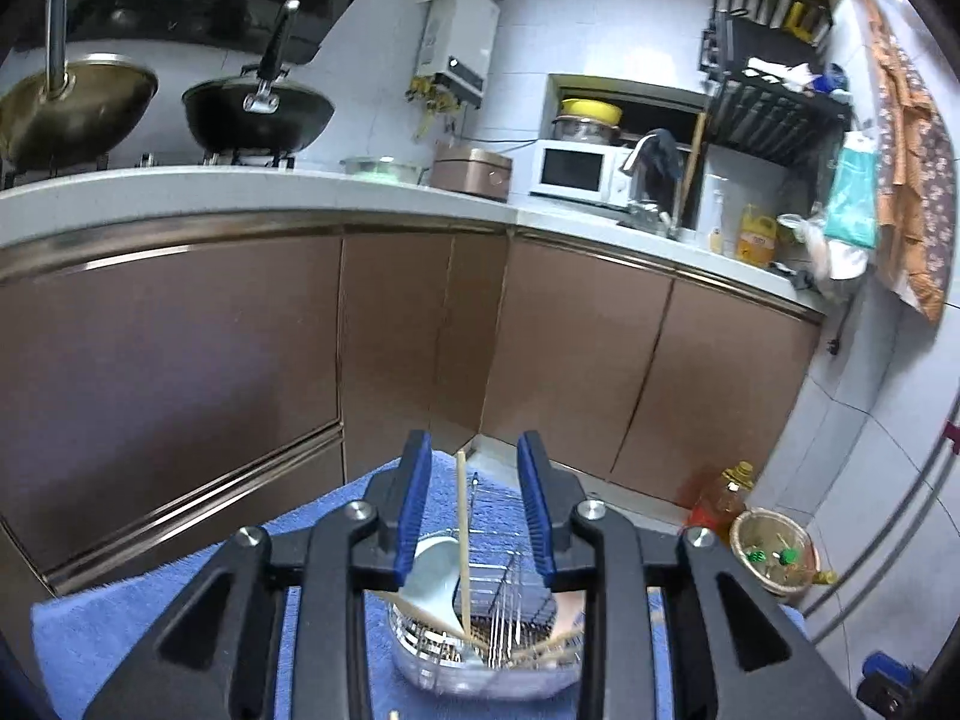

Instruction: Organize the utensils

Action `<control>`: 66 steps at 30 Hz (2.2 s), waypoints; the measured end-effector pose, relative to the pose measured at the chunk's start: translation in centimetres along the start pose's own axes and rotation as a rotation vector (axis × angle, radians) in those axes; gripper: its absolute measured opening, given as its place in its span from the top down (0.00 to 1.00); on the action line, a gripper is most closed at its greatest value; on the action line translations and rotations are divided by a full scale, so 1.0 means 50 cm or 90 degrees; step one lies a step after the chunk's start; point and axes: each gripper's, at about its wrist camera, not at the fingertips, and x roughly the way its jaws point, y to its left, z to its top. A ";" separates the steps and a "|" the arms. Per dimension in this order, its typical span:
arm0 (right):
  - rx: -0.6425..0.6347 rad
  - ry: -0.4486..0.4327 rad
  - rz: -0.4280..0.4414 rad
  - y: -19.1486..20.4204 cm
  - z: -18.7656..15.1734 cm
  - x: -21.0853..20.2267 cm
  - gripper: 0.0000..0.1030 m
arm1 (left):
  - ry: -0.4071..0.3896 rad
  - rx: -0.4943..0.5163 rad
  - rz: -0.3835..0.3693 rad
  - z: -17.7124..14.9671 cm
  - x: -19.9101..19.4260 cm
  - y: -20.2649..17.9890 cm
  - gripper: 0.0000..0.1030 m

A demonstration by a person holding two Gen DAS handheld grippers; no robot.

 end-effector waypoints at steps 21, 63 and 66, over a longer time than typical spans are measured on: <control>-0.071 -0.067 0.004 0.161 -0.018 -0.173 0.03 | -0.010 -0.024 -0.015 0.008 -0.394 0.191 0.73; -0.043 0.271 0.108 0.190 -0.139 0.213 0.43 | 0.487 -0.128 -0.021 -0.333 -0.136 0.341 0.72; -0.038 0.299 0.117 0.183 -0.146 0.276 0.48 | 0.504 -0.118 -0.011 -0.339 -0.111 0.337 0.72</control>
